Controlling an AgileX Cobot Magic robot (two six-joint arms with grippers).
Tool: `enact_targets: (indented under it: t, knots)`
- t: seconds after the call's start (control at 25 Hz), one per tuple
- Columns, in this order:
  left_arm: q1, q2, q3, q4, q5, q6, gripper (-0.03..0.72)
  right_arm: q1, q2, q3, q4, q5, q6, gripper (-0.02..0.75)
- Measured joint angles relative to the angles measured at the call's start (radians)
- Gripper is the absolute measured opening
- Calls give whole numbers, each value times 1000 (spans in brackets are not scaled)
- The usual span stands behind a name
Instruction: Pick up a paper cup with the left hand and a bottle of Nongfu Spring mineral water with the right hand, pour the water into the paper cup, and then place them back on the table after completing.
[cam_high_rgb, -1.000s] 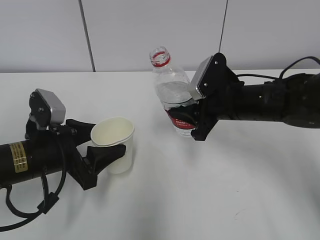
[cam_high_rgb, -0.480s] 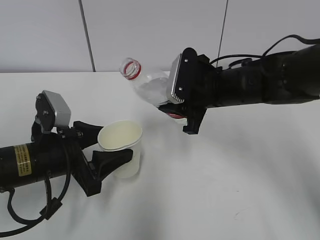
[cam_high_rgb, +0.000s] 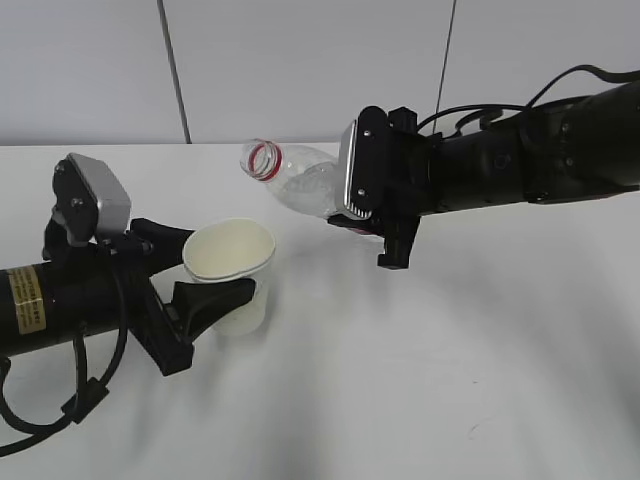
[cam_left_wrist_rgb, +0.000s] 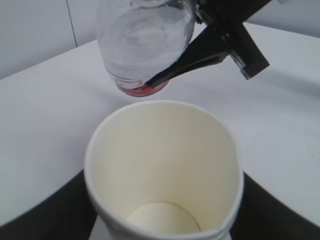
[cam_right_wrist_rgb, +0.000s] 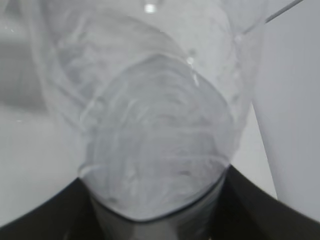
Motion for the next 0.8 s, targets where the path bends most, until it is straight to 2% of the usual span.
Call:
enact_targets:
  t: [0.24,0.8]
  knots:
    - [0,-12,0,1,30,-47,465,0,0,-24,-43,21,-2,377]
    - [0,23,1,3,-26,-52,464,0,0,-98,-209,37,-4,377]
